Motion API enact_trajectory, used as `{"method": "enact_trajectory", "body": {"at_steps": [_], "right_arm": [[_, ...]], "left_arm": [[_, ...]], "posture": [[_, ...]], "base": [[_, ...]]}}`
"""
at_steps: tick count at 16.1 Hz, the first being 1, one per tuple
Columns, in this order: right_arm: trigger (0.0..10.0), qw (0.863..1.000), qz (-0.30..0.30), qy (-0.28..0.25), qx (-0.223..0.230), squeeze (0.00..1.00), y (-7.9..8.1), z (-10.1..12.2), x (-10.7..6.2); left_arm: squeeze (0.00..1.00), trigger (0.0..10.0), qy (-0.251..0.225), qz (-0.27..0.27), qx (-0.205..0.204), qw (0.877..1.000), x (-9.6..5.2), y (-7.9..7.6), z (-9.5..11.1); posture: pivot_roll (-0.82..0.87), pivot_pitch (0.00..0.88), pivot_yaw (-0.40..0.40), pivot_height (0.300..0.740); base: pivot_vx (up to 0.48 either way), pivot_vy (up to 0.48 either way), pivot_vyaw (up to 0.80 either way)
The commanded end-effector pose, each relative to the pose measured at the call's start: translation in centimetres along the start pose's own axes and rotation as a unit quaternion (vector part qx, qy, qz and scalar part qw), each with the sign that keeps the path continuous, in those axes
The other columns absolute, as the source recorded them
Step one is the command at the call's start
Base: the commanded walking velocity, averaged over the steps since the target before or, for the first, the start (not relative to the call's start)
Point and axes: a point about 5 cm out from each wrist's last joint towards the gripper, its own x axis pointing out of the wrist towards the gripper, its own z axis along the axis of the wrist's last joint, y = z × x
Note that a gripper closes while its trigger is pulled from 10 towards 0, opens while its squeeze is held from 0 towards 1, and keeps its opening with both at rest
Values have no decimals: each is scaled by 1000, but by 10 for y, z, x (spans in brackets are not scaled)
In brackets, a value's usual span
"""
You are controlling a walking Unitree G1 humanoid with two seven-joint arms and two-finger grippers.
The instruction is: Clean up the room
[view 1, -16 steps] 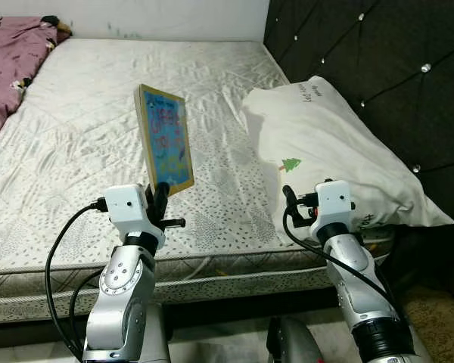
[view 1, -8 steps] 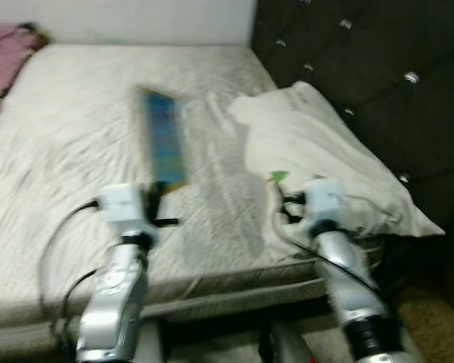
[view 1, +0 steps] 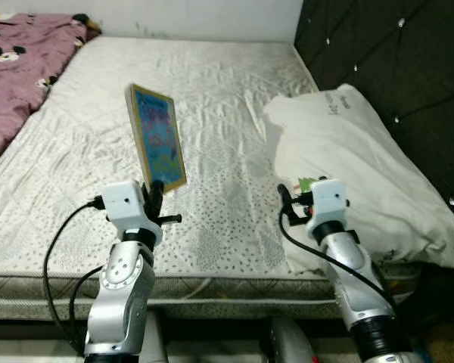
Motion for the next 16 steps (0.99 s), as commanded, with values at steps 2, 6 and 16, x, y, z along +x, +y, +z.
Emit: {"method": "enact_trajectory", "body": {"at_steps": [2, 6, 16], "right_arm": [[10000, 1000, -10, 3, 2, 0, -5, -2, -2], [10000, 1000, -7, 2, -4, 0, -10, 0, -3], [10000, 999, 11, -15, -51, 0, -22, 19, -30]], "left_arm": [[0, 10000, 10, 8, -37, 999, 6, -6, 2], [0, 10000, 82, 18, -107, 991, 12, -12, -13], [0, 10000, 293, -159, -240, 912, 25, -85, -60]], "posture": [[-22, 50, -51, 540], [-23, 57, -84, 540], [-141, 75, -97, 540]], "base": [[0, 0, 0], [0, 0, 0], [0, 0, 0]]}}
